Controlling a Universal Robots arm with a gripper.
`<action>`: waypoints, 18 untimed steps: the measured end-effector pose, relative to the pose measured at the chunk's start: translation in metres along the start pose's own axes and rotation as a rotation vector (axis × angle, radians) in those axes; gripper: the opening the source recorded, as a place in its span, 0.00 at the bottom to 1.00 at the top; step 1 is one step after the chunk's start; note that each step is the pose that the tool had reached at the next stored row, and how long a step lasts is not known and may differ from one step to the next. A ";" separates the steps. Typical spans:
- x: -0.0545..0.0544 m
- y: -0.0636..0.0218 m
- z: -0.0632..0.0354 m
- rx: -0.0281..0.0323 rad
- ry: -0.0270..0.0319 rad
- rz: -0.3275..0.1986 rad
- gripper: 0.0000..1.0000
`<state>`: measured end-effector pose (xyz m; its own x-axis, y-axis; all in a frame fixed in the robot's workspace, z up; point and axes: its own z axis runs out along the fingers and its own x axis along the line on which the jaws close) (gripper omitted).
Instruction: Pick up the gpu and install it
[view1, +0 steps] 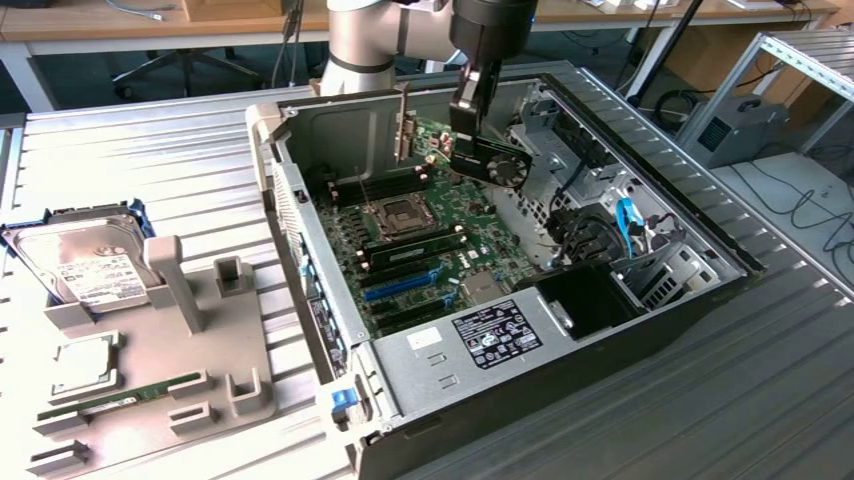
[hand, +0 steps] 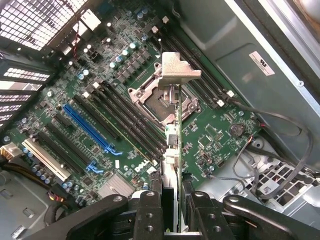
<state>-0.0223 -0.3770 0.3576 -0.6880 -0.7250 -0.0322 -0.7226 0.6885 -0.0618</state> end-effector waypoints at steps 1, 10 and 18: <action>0.000 0.0000 0.0000 0.0000 -0.0001 -0.002 0.26; 0.000 0.0000 0.0005 -0.0005 -0.0011 -0.019 0.26; 0.000 0.0000 0.0010 -0.0009 -0.0019 -0.034 0.26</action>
<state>-0.0223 -0.3770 0.3566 -0.6627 -0.7482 -0.0320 -0.7458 0.6633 -0.0620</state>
